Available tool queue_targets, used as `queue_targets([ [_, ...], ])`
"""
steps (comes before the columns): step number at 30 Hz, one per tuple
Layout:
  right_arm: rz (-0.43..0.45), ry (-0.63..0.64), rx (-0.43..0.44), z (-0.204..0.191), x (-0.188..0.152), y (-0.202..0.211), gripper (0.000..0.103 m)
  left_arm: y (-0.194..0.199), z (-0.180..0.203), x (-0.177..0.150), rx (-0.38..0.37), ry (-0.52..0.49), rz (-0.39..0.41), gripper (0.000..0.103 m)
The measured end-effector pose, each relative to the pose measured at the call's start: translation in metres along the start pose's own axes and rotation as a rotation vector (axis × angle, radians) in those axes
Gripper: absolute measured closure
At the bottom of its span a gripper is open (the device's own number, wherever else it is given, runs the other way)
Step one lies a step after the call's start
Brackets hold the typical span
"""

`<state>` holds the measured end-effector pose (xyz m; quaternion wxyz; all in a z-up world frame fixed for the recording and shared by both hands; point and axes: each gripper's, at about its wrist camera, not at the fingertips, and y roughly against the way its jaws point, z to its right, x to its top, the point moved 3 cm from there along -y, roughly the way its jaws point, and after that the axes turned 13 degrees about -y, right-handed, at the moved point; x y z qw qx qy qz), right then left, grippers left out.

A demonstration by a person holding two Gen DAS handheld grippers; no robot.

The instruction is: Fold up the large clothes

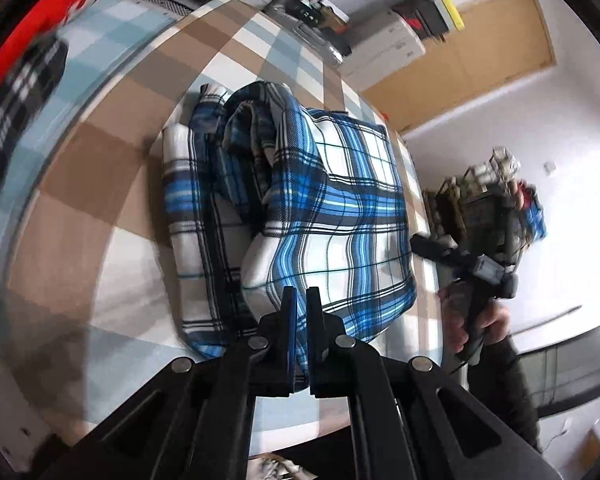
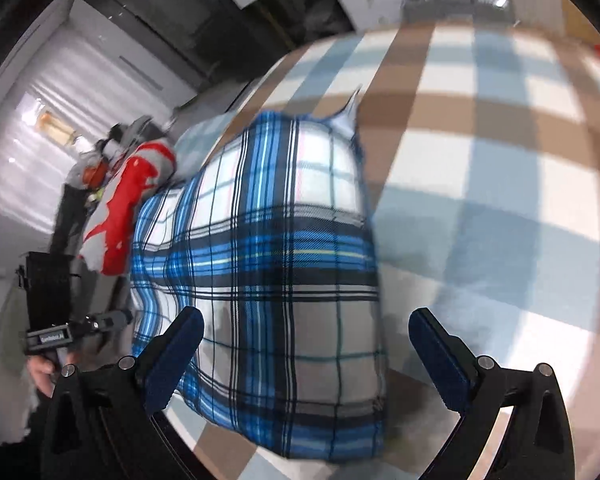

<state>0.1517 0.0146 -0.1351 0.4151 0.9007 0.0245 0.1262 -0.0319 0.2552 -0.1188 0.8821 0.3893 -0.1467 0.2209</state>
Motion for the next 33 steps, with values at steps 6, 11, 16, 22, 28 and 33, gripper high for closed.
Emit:
queue_targets([
  [6, -0.068, 0.056, 0.008, -0.016, -0.011, -0.026, 0.0, -0.025, 0.012, 0.004, 0.124, -0.065, -0.048, 0.103],
  [11, -0.026, 0.014, -0.014, -0.022, -0.018, -0.025, 0.019, -0.05, -0.007, 0.023, 0.177, -0.028, -0.129, 0.103],
  [16, 0.0, -0.072, 0.021, -0.008, -0.041, -0.011, 0.045, -0.064, 0.0, 0.041, 0.166, -0.086, -0.182, 0.103],
  [22, 0.04, -0.112, -0.003, -0.005, -0.097, 0.014, 0.049, -0.093, 0.01, 0.06, 0.039, -0.124, -0.282, 0.103],
  [28, 0.262, -0.083, -0.159, -0.005, -0.104, 0.085, 0.025, -0.044, 0.04, 0.084, 0.195, -0.284, -0.168, 0.103],
  [33, 0.451, 0.073, -0.242, -0.031, -0.07, 0.133, 0.004, -0.035, 0.114, 0.068, 0.19, -0.523, -0.115, 0.103],
])
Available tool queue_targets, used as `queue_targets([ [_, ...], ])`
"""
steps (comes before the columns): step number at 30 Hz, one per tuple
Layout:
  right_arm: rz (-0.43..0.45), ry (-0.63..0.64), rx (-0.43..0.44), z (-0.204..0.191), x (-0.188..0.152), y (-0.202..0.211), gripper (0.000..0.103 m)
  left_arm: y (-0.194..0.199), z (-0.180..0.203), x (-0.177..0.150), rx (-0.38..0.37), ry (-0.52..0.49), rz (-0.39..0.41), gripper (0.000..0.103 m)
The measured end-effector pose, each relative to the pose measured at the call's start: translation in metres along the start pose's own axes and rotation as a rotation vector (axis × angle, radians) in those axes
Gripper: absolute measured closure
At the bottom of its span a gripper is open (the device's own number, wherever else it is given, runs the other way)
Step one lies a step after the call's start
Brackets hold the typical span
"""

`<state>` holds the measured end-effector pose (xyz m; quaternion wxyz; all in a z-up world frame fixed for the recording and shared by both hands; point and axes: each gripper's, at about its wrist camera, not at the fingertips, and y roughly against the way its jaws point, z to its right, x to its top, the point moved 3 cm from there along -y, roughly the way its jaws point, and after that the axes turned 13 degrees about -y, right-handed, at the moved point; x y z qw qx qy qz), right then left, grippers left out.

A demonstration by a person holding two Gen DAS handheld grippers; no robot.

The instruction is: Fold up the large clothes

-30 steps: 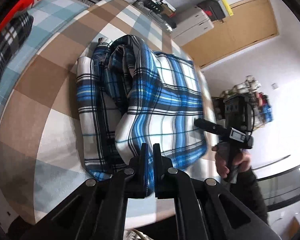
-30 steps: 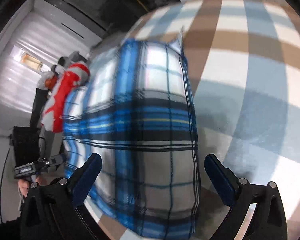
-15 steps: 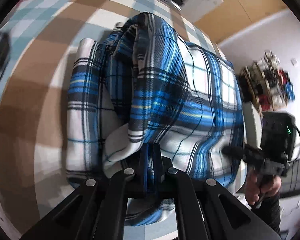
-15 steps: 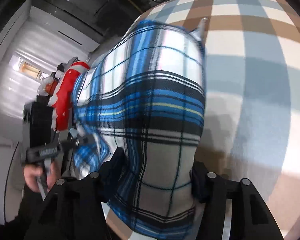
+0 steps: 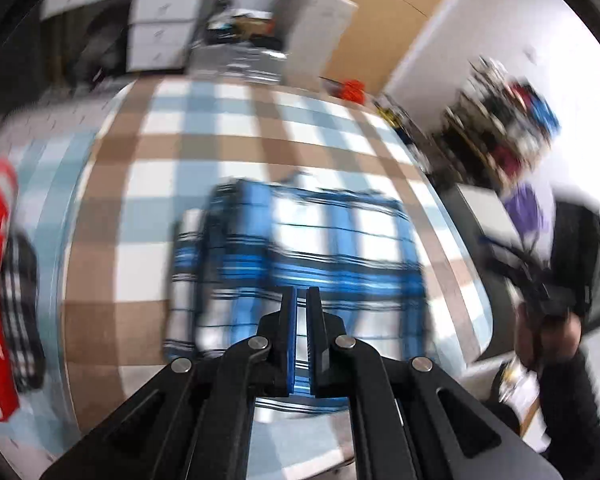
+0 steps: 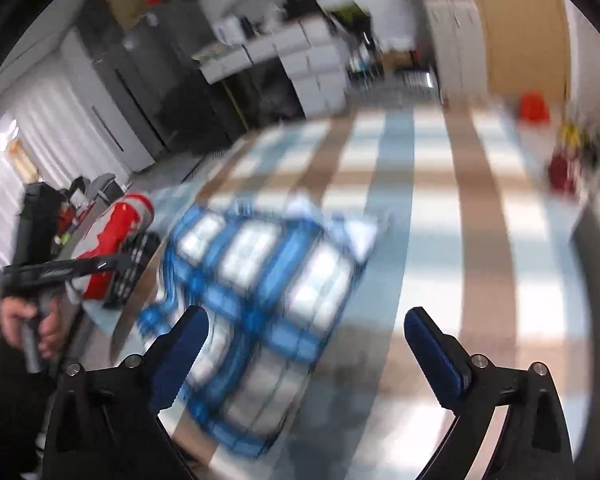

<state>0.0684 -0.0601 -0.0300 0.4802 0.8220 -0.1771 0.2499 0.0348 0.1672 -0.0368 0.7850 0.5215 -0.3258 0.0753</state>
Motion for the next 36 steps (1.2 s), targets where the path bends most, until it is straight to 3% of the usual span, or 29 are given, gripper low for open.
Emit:
queue_targets([
  [2, -0.01, 0.073, -0.086, -0.009, 0.014, -0.02, 0.004, -0.018, 0.025, -0.001, -0.049, -0.076, -0.026, 0.103],
  [4, -0.067, 0.136, -0.212, -0.009, 0.02, -0.053, 0.011, -0.042, 0.028, -0.008, 0.027, -0.114, -0.065, 0.103],
  [6, -0.139, 0.163, -0.265, -0.006, 0.012, -0.078, 0.052, -0.065, 0.021, -0.012, 0.051, -0.104, -0.078, 0.103],
  [8, -0.227, 0.161, -0.268, 0.001, 0.002, -0.103, 0.061, -0.084, 0.001, -0.009, 0.013, -0.021, -0.083, 0.103],
  [11, -0.292, 0.144, -0.287, 0.008, -0.008, -0.12, 0.064, -0.091, -0.033, -0.002, 0.002, 0.09, -0.054, 0.103],
  [14, -0.322, 0.154, -0.306, 0.007, -0.014, -0.133, 0.064, -0.1, -0.046, -0.012, -0.066, 0.159, -0.062, 0.103],
  [20, -0.326, 0.044, -0.245, 0.016, -0.005, -0.133, 0.063, -0.089, -0.039, -0.025, -0.087, 0.166, -0.04, 0.103],
  [23, -0.294, -0.026, -0.21, 0.016, 0.0, -0.108, 0.061, -0.078, -0.039, -0.024, -0.099, 0.171, -0.038, 0.103],
  [25, -0.242, -0.041, -0.138, 0.006, -0.002, -0.083, 0.043, -0.063, -0.033, -0.025, -0.091, 0.151, -0.011, 0.103],
  [26, -0.222, -0.026, -0.098, -0.003, -0.008, -0.07, 0.019, -0.062, -0.033, -0.025, -0.097, 0.147, -0.003, 0.103],
  [27, -0.208, 0.001, -0.081, -0.013, -0.015, -0.061, 0.008, -0.059, -0.035, -0.025, -0.095, 0.142, 0.0, 0.103],
  [29, -0.177, 0.1, -0.062, -0.038, -0.037, -0.044, 0.009, -0.061, -0.043, -0.024, -0.095, 0.151, -0.001, 0.103],
  [31, -0.155, 0.188, -0.108, -0.055, -0.058, -0.041, 0.009, -0.069, -0.051, -0.025, -0.117, 0.167, -0.024, 0.103],
  [35, -0.096, 0.367, -0.167, -0.085, -0.101, -0.052, 0.009, -0.072, -0.054, -0.027, -0.115, 0.174, -0.031, 0.103],
  [36, -0.131, 0.379, -0.176, -0.088, -0.111, -0.063, 0.009, -0.069, -0.054, -0.028, -0.118, 0.18, -0.027, 0.103],
])
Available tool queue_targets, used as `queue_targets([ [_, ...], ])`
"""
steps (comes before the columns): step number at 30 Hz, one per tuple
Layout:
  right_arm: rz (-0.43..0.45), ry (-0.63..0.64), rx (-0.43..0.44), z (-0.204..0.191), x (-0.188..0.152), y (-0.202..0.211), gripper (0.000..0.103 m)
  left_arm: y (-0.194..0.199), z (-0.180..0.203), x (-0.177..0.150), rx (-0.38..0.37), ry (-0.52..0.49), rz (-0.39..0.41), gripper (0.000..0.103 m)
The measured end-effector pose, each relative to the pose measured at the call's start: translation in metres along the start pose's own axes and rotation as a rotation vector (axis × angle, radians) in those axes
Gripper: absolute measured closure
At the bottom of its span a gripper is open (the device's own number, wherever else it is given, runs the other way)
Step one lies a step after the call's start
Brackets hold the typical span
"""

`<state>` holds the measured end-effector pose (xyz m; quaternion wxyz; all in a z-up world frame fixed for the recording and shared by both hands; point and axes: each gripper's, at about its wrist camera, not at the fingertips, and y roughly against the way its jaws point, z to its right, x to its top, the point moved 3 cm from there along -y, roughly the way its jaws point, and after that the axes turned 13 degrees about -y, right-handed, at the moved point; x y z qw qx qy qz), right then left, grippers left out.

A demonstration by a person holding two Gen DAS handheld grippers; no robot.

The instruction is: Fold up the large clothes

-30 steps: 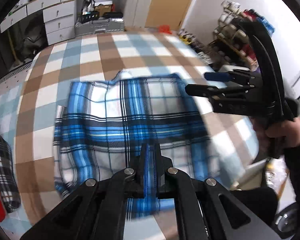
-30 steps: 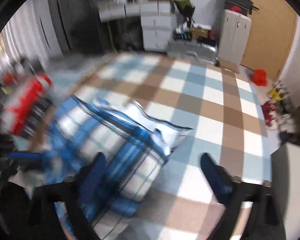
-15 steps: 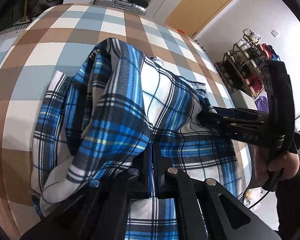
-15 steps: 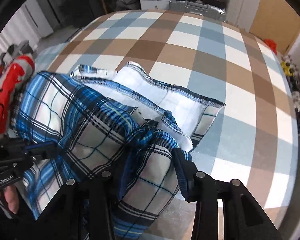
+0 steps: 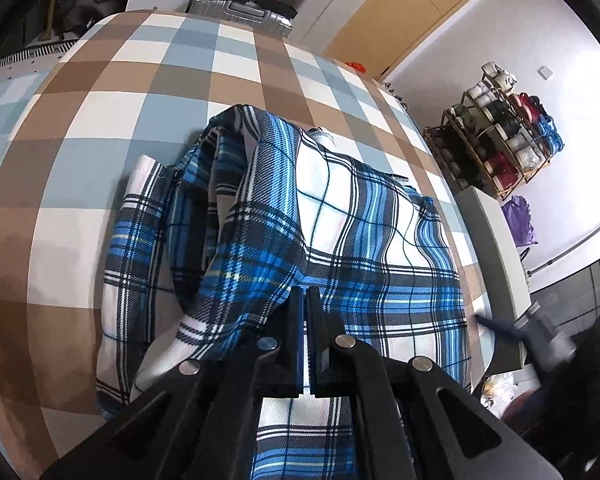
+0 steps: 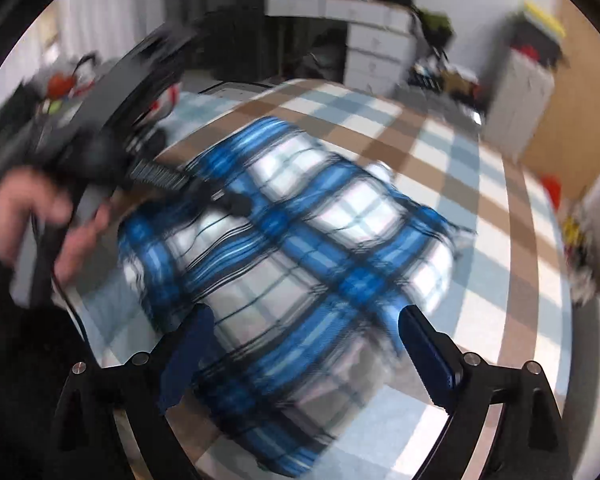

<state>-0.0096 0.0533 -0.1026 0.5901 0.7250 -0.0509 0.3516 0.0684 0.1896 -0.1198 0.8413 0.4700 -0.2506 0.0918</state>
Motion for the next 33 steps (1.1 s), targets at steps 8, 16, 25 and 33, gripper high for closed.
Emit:
queue_targets([
  [8, -0.062, -0.043, 0.002, -0.009, -0.013, -0.035, 0.0, 0.028, -0.018, -0.005, 0.019, 0.067, 0.053, 0.103],
  [16, 0.143, -0.328, 0.353, 0.027, 0.013, 0.028, 0.001, 0.058, 0.001, -0.005, 0.0, 0.031, 0.151, 0.103],
  [25, -0.077, -0.61, 0.639, 0.06, 0.004, -0.039, 0.0, 0.012, -0.007, -0.004, 0.053, 0.032, -0.004, 0.103],
  [33, 0.044, -0.761, 0.729, 0.089, 0.01, -0.008, 0.0, 0.035, -0.009, -0.006, 0.193, 0.006, 0.045, 0.103],
])
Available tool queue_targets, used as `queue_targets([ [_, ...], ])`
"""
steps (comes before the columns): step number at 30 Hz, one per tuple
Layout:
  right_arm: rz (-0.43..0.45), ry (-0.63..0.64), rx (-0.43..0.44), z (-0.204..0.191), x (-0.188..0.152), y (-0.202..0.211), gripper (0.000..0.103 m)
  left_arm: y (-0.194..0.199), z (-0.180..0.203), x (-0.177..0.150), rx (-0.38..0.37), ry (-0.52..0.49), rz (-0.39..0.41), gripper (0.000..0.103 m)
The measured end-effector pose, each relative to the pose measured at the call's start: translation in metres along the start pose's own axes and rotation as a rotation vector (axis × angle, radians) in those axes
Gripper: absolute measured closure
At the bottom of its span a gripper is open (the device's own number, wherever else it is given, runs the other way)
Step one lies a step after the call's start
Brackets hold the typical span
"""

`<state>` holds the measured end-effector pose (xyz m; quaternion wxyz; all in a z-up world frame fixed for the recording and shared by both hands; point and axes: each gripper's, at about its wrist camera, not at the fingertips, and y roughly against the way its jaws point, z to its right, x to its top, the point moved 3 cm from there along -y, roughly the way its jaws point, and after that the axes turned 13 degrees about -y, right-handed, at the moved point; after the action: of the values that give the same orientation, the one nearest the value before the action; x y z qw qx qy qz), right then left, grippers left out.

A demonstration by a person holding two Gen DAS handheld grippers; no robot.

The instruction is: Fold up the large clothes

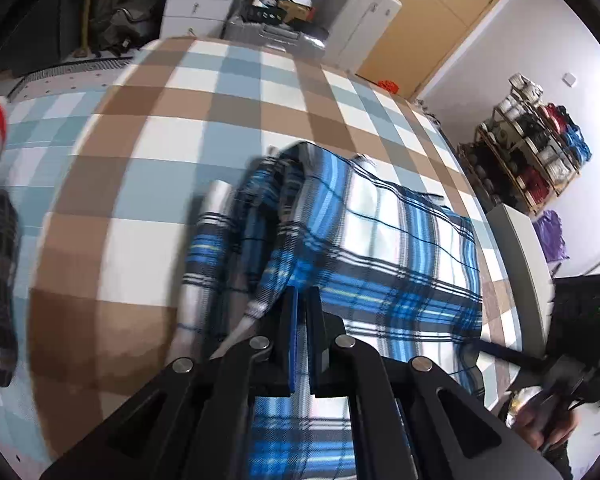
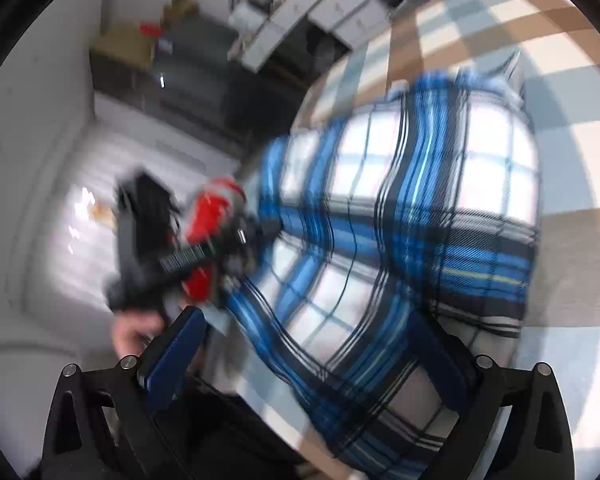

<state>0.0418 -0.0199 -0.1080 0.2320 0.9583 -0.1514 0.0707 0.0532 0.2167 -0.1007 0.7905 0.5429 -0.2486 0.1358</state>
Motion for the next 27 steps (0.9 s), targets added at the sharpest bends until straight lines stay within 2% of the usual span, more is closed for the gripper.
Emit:
queue_targets([
  [2, 0.076, -0.01, -0.013, 0.001, 0.008, 0.022, 0.0, 0.008, -0.009, -0.003, 0.093, -0.015, 0.012, 0.103],
  [3, 0.117, -0.02, -0.038, 0.006, 0.012, 0.033, 0.0, 0.011, -0.013, -0.005, 0.097, -0.011, 0.02, 0.103],
  [5, 0.153, -0.055, -0.077, 0.022, 0.019, 0.045, 0.0, 0.015, -0.022, -0.007, 0.021, 0.017, 0.021, 0.103],
  [9, 0.063, -0.143, -0.164, 0.052, 0.025, 0.03, 0.0, 0.008, -0.021, -0.011, -0.198, 0.059, -0.024, 0.103],
  [10, 0.042, -0.146, -0.181, 0.056, 0.025, 0.024, 0.0, 0.005, -0.018, -0.012, -0.22, 0.057, -0.036, 0.103],
  [15, -0.028, -0.094, -0.255, 0.046, 0.023, -0.007, 0.0, -0.014, -0.004, -0.016, -0.192, -0.009, -0.116, 0.103],
  [18, -0.063, -0.072, -0.25, 0.04, 0.022, -0.021, 0.0, -0.024, -0.007, -0.019, -0.174, 0.0, -0.153, 0.103],
  [25, -0.104, -0.084, -0.282, 0.028, 0.035, -0.049, 0.0, -0.028, -0.013, -0.022, -0.216, 0.036, -0.171, 0.103],
  [27, -0.098, -0.089, -0.257, 0.029, 0.042, -0.053, 0.0, -0.029, -0.015, -0.024, -0.237, 0.048, -0.176, 0.103],
])
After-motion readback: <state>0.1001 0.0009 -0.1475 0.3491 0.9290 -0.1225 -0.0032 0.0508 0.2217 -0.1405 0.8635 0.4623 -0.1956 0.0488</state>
